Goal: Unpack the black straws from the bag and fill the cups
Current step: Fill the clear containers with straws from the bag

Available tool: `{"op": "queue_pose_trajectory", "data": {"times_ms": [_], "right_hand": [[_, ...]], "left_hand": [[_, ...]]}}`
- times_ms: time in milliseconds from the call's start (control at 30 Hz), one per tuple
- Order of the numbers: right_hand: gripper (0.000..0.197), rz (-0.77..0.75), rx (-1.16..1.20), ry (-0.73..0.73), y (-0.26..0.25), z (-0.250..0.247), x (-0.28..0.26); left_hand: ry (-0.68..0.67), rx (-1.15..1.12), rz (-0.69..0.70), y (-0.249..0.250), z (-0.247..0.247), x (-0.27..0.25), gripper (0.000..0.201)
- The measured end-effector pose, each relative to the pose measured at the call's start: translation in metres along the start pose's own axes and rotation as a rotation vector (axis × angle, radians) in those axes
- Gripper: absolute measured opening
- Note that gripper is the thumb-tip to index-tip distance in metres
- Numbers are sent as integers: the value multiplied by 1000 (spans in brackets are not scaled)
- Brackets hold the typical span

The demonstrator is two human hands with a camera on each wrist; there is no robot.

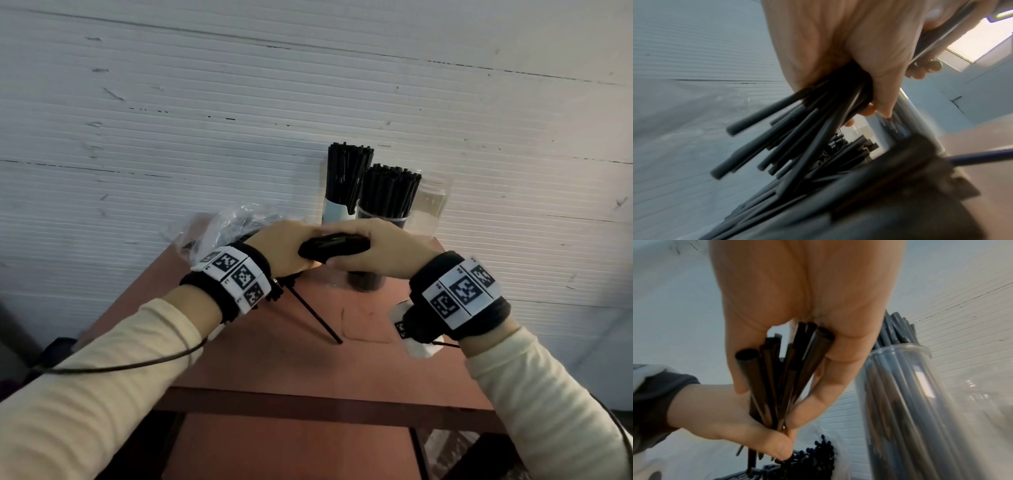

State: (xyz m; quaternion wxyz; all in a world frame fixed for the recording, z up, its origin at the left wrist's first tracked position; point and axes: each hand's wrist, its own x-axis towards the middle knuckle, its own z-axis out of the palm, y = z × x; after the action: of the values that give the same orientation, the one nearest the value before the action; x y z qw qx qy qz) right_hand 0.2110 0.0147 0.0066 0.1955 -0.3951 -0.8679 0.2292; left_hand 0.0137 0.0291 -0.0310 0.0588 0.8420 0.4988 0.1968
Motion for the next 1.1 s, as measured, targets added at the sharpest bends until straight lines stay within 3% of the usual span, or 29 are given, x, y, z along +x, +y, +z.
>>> {"op": "queue_pose_trajectory", "data": {"times_ms": [167, 333, 400, 467, 500, 567, 633, 700, 800, 900, 1000, 1100], "right_hand": [[63, 137, 11, 192, 3, -1, -10], [67, 265, 48, 188, 2, 3, -12], [49, 293, -57, 55, -2, 8, -9], [29, 297, -116, -185, -8, 19, -2], [25, 313, -117, -304, -11, 27, 2], [35, 371, -151, -481, -16, 43, 12], [36, 377, -231, -565, -19, 56, 21], [20, 340, -291, -585, -20, 61, 26], [13, 273, -370, -488, -21, 55, 27], [18, 172, -394, -228, -23, 32, 19], [10, 79, -238, 43, -22, 3, 10], [16, 41, -57, 178, -19, -20, 5]], "left_hand": [[97, -119, -81, -9, -2, -3, 9], [238, -262, -208, -11, -8, -7, 21], [279, -333, -229, -12, -10, -6, 15], [276, -351, -203, -9, -12, -7, 9], [271, -358, -191, -7, -13, -8, 7], [251, -371, -180, -4, -15, -9, 3], [233, -371, -171, -1, -17, -9, 14], [216, -358, -174, -2, -19, -9, 22], [202, -348, -174, -1, -21, -12, 26], [228, -384, -187, -6, -17, -13, 18], [232, -453, -174, -10, -16, -11, 15], [189, -523, -109, -2, -20, -11, 22]]}}
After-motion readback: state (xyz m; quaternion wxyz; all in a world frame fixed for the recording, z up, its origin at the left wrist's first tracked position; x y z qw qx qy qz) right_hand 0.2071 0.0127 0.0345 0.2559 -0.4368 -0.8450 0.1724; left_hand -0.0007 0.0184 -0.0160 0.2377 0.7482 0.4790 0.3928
